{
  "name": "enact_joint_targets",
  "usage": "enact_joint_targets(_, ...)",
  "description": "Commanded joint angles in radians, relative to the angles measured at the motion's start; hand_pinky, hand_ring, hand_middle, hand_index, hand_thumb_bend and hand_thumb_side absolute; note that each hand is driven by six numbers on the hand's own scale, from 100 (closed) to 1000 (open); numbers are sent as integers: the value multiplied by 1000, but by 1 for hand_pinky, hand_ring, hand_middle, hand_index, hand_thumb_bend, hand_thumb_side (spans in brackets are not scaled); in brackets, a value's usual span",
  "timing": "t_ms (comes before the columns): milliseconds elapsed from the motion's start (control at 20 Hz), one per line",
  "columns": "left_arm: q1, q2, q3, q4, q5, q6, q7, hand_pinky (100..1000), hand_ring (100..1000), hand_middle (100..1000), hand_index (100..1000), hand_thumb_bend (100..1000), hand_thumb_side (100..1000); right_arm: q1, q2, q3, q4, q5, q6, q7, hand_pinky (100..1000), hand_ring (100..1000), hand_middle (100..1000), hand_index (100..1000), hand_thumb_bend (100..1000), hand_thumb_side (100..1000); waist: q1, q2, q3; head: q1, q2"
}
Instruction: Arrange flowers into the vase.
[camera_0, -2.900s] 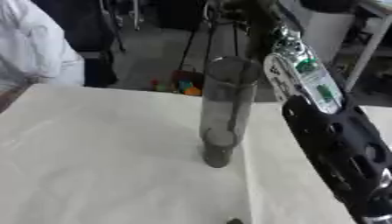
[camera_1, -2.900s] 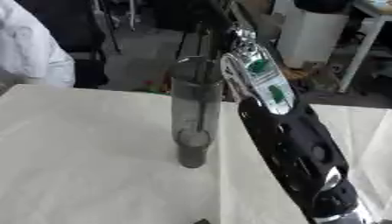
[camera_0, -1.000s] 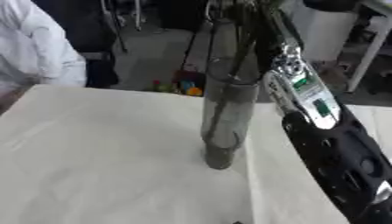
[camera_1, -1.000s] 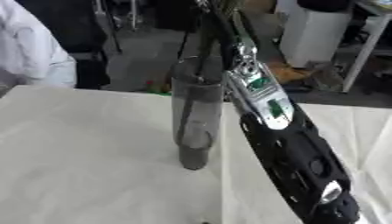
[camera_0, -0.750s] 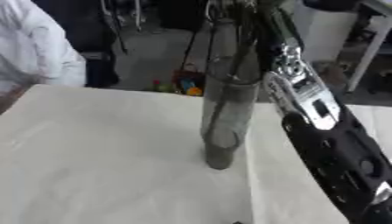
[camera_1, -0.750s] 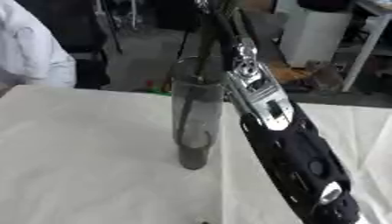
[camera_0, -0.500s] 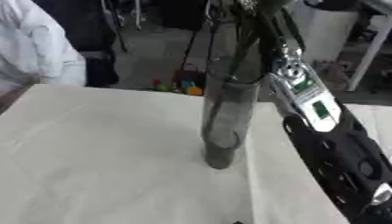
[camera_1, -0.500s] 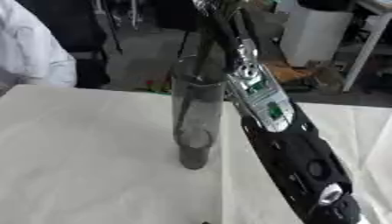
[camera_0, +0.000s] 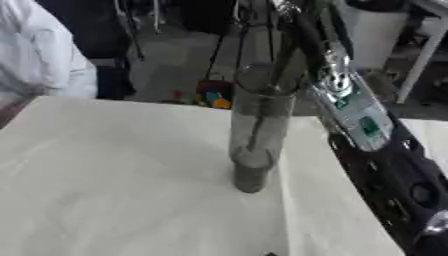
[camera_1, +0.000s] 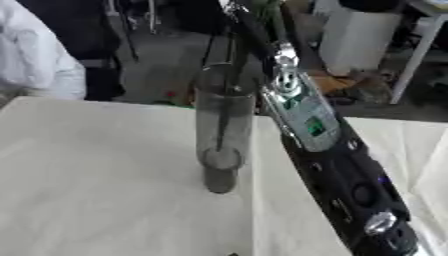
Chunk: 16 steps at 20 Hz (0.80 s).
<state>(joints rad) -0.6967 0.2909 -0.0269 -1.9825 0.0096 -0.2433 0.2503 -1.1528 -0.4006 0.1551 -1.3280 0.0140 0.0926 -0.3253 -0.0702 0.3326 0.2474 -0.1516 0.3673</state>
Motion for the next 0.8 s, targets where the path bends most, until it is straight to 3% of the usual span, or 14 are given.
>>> enact_joint_targets(50,-14,11,-2,-18,4,1,0,904,999,910,1000,139,1000,-26,-27,-5,-2,43,5,18,938,773,562,311,492,736,5,-19,0,0,-10)
enact_joint_targets(450,-17,10,-1,-18,5,-1,-1,904,1000,910,1000,138,1000,-18,-25,-9,7,72,5,43,941,786,597,425,517,808,6,-18,-5,3,-15)
enact_joint_targets(800,-19,10,-1,-18,8,0,0,904,1000,910,1000,136,1000,-13,-28,-10,11,80,5,58,942,788,603,435,517,813,6,-19,-7,5,-18)
